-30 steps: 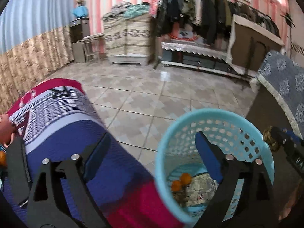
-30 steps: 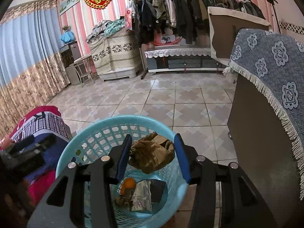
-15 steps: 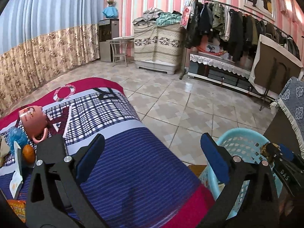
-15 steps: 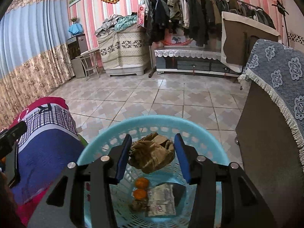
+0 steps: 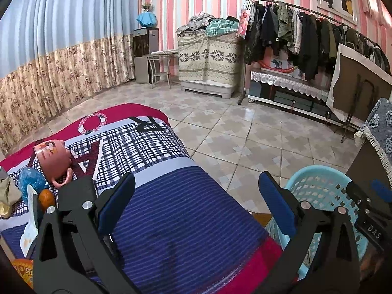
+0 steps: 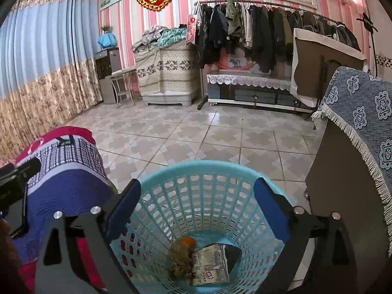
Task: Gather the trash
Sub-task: 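Move both open tools back over the bed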
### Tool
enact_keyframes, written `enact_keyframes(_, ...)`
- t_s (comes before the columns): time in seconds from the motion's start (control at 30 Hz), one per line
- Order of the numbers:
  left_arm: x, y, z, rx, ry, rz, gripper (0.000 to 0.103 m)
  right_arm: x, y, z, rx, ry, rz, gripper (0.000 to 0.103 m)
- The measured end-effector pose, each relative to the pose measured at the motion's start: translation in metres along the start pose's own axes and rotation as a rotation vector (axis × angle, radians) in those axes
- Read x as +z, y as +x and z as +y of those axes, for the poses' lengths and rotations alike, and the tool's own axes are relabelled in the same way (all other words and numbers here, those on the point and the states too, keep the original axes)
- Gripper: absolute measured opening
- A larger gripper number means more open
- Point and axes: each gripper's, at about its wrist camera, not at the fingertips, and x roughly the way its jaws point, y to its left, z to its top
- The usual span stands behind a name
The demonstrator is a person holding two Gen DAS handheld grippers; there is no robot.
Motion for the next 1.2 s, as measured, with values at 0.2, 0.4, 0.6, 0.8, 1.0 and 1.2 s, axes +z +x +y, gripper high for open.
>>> enact_keyframes(0.2,0.002,-0.014,0.004,-0.002,-0.02,-0.007,0.097,0.005,-0.009,-0.003,0.003,-0.008,-0.031,0.096)
enact_keyframes(0.4,0.005,-0.042,0.02,0.002,-0.055,-0.044,0.097,0.01,-0.019,-0.003,0.05,0.013,-0.059,0.097)
enact_keyframes(0.6,-0.007,-0.075,0.038,0.017,-0.062,-0.057,0.097,0.009,-0.027,0.011,0.084,-0.012,-0.067,0.098)
enact_keyframes(0.8,-0.025,-0.107,0.078,0.081,-0.092,-0.058,0.097,0.007,-0.041,0.035,0.14,-0.052,-0.082,0.098)
enact_keyframes(1.0,-0.038,-0.148,0.13,0.163,-0.161,-0.105,0.097,0.002,-0.055,0.066,0.203,-0.091,-0.09,0.098)
enact_keyframes(1.2,-0.058,-0.177,0.185,0.245,-0.217,-0.098,0.097,-0.005,-0.071,0.105,0.269,-0.156,-0.103,0.098)
